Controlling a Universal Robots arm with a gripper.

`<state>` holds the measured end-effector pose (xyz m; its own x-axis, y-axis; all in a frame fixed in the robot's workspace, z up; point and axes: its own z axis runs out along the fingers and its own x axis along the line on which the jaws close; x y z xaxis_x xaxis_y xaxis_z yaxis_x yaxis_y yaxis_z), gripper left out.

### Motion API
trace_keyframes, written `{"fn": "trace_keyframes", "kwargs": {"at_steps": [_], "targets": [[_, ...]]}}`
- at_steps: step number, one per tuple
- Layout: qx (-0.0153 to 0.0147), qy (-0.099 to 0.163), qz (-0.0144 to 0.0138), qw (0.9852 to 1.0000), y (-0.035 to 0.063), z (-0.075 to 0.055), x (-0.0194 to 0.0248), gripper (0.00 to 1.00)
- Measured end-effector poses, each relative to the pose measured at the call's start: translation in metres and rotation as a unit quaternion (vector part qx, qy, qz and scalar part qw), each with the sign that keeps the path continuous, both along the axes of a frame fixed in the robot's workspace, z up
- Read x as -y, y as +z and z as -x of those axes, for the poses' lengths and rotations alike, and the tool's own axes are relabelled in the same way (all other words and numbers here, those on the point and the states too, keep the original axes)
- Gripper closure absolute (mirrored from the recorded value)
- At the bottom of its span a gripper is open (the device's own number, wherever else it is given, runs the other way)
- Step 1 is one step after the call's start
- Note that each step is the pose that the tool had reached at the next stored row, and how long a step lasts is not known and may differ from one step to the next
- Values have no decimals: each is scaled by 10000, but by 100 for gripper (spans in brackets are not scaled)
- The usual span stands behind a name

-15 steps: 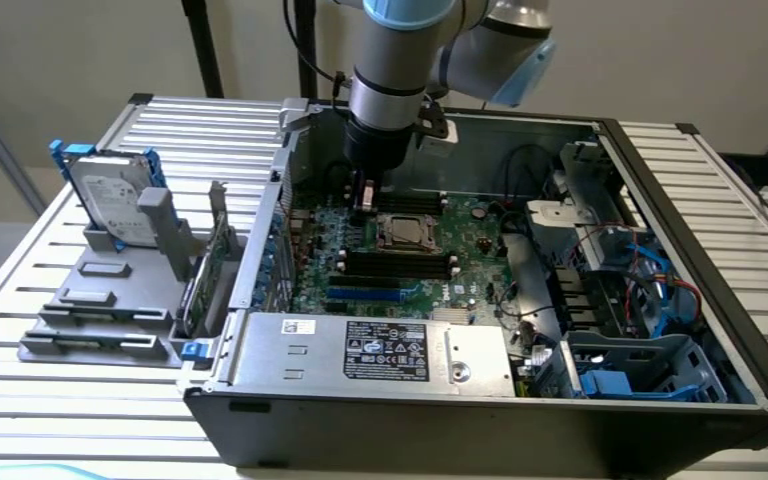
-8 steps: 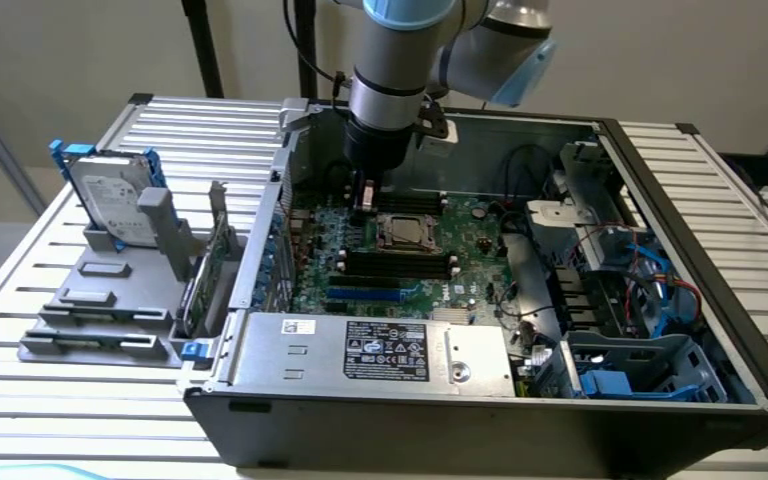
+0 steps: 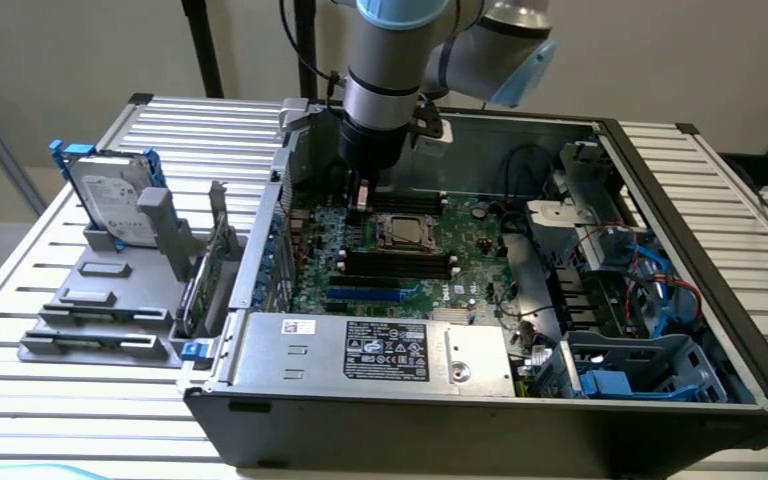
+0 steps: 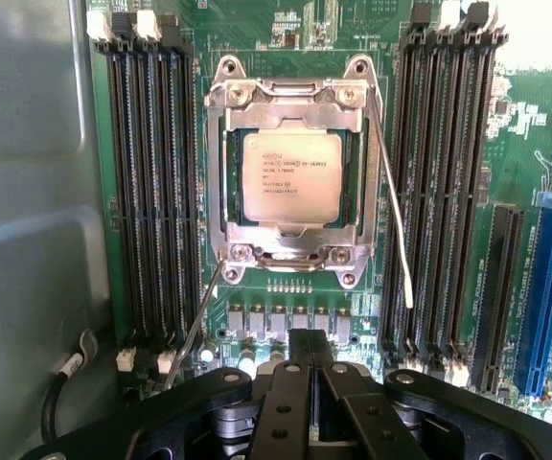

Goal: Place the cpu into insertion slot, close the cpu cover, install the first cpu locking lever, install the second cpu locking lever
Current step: 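Install the first cpu locking lever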

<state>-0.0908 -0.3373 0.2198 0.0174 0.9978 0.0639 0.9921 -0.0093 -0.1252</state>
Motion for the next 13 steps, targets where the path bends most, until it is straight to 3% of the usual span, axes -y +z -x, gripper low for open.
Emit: {"fn": "trace_keyframes", "kwargs": {"at_steps": [2, 11, 13], "targets": [[0, -4, -34, 10000, 5, 58, 0, 89], [2, -318, -314, 9990, 51, 113, 0, 89], [5, -425, -350, 9985, 55, 116, 0, 89]]}}
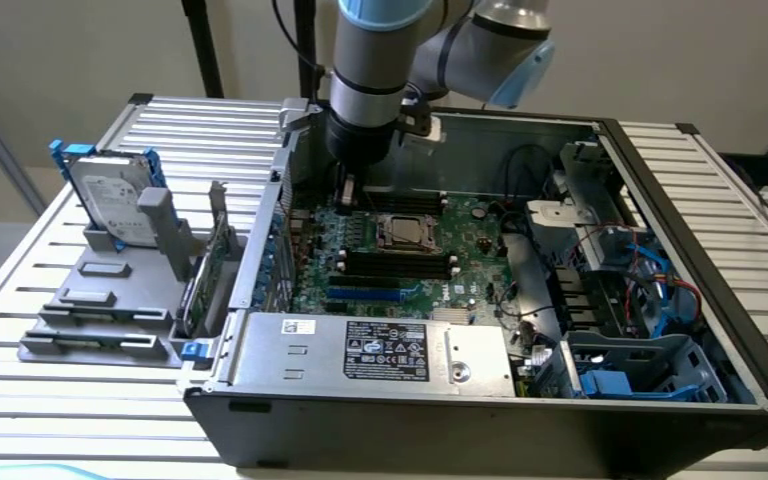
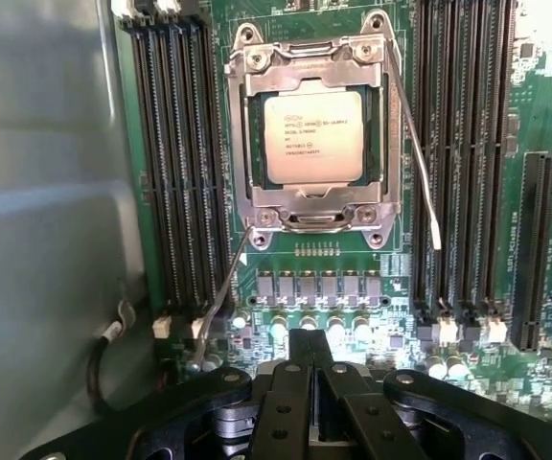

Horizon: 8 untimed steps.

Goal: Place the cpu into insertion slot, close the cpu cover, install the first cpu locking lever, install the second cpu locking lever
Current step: 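Install the first cpu locking lever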

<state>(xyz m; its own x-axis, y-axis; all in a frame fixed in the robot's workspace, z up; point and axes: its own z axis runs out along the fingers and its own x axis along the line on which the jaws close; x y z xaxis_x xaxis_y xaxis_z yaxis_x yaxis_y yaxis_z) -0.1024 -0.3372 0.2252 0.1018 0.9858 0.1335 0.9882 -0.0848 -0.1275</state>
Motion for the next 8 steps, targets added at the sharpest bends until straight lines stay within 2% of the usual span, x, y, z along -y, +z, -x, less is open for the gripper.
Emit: {"fn": "trace_keyframes", "kwargs": {"at_steps": [4, 8], "targets": [[-1, -271, -11, 9996, 0, 0, 0, 89], [-1, -555, -21, 9985, 0, 0, 0, 89]]}}
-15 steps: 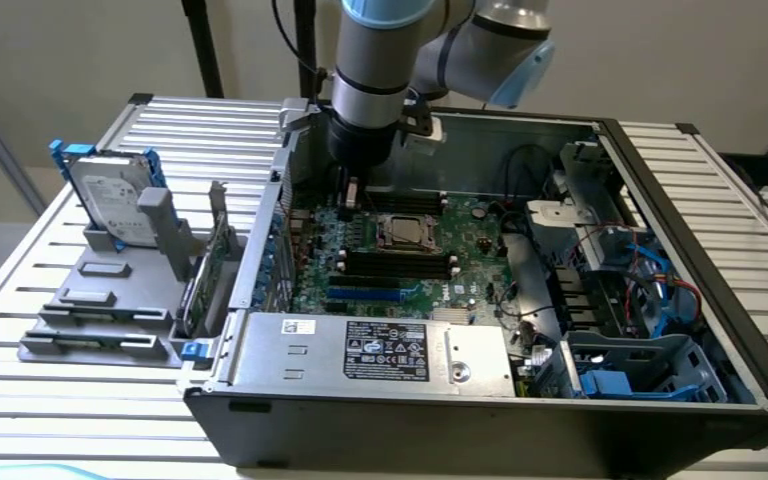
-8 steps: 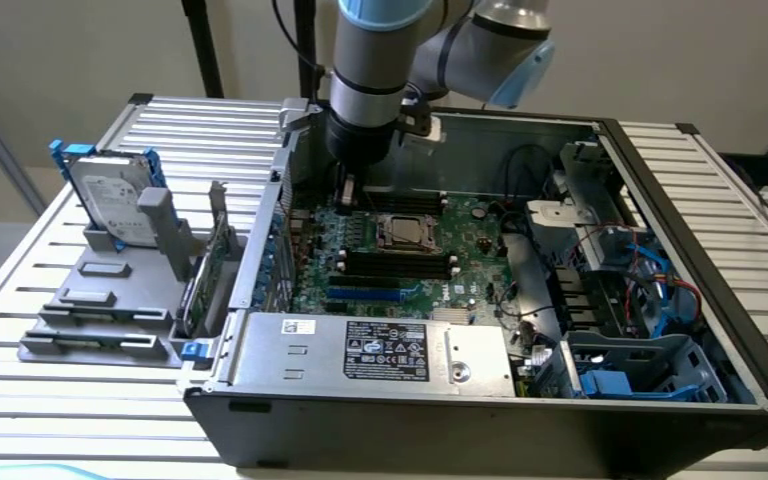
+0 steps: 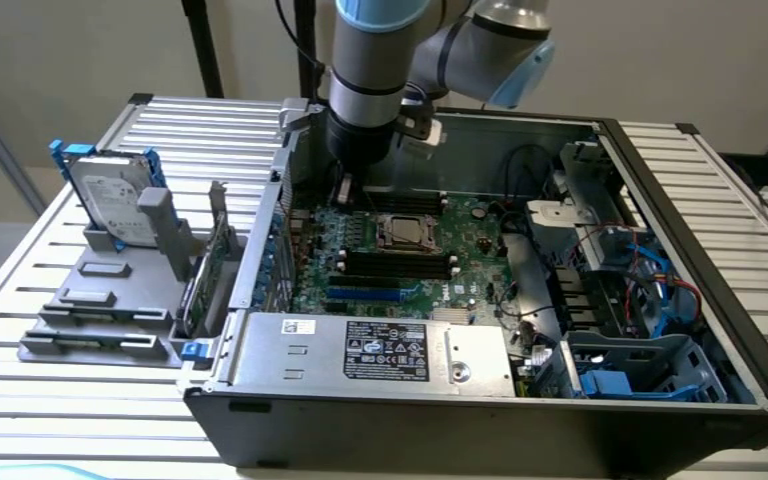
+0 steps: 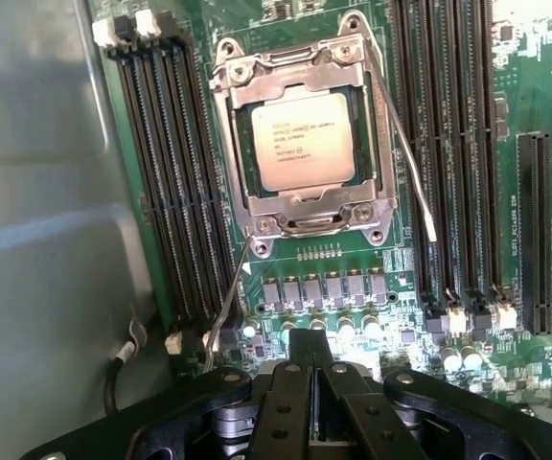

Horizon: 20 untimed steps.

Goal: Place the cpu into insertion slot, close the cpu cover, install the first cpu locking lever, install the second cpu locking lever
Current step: 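Install the first cpu locking lever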

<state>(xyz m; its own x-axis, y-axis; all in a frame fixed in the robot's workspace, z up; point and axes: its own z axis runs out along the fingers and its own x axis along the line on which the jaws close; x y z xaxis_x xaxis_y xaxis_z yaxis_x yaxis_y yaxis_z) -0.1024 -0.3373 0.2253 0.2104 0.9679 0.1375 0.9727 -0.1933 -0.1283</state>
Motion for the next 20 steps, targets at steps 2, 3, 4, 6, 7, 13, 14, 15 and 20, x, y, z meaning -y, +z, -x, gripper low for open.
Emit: {"fn": "trace_keyframes", "kwargs": {"at_steps": [2, 3, 4, 6, 7, 13, 14, 15, 20], "targets": [[0, -141, -4, 9999, 0, 0, 0, 89], [0, -214, -7, 9998, 0, 0, 0, 89], [0, -285, -11, 9996, 0, 0, 0, 89], [0, -409, -30, 9992, 1, 2, 0, 89], [0, -462, -52, 9989, 1, 4, 0, 89], [-10, -704, -260, 9972, 15, 22, 0, 89], [-11, -744, -297, 9968, 18, 26, 0, 89], [-13, -782, -332, 9964, 20, 29, 0, 89], [-20, -977, -513, 9939, 38, 46, 0, 89]]}}
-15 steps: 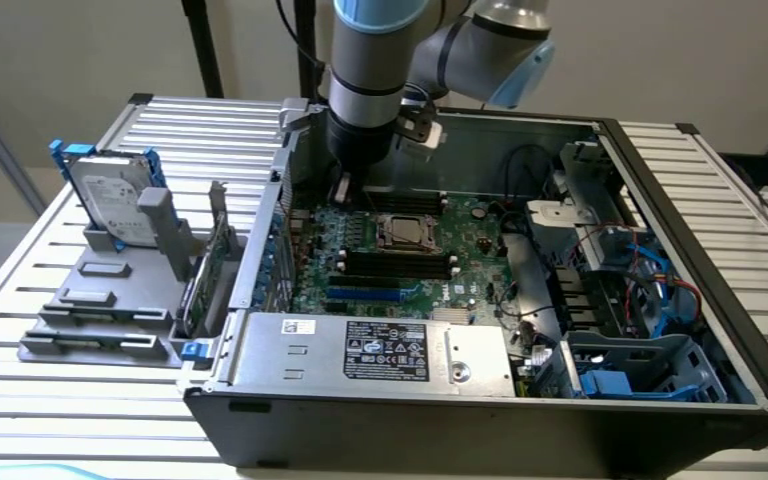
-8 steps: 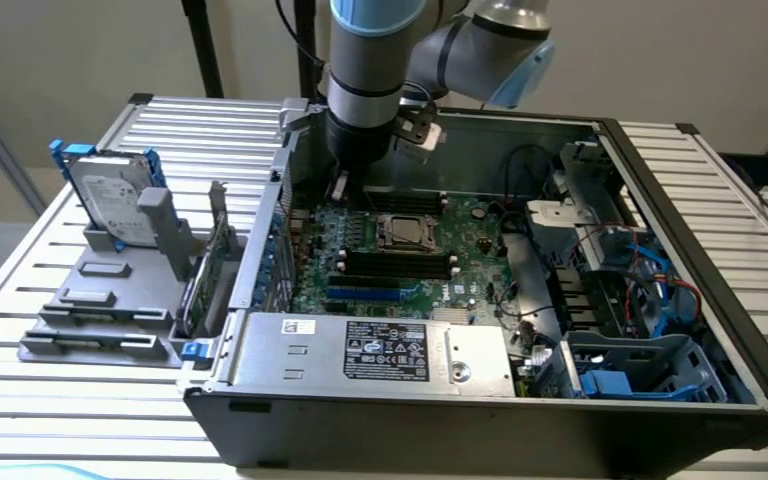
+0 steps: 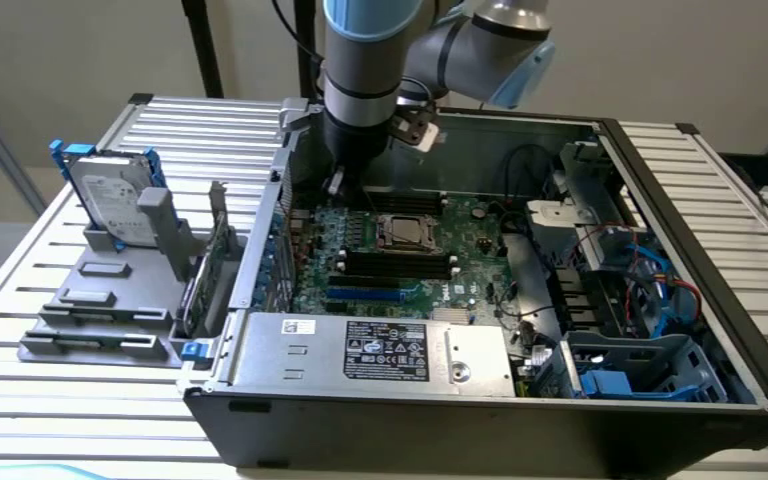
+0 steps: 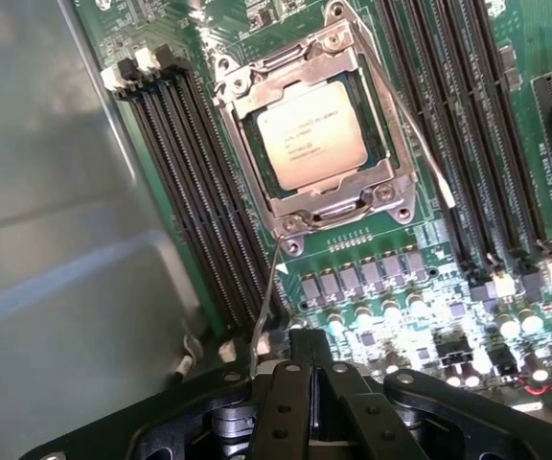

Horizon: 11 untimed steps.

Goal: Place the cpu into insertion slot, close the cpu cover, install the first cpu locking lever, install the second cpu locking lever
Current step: 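Install the first cpu locking lever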

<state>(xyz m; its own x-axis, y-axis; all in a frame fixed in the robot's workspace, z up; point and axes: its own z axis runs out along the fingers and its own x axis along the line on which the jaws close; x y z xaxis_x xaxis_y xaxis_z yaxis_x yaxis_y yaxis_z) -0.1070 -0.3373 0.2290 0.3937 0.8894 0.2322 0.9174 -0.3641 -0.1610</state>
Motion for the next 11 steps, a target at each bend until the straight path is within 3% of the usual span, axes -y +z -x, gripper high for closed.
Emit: {"fn": "trace_keyframes", "kwargs": {"at_steps": [8, 9, 11], "targets": [[-1, -240, -340, 9991, 49, 64, 0, 89], [-1, -267, -370, 9990, 59, 68, 0, 89], [1, -331, -401, 9987, 81, 70, 0, 89]]}}
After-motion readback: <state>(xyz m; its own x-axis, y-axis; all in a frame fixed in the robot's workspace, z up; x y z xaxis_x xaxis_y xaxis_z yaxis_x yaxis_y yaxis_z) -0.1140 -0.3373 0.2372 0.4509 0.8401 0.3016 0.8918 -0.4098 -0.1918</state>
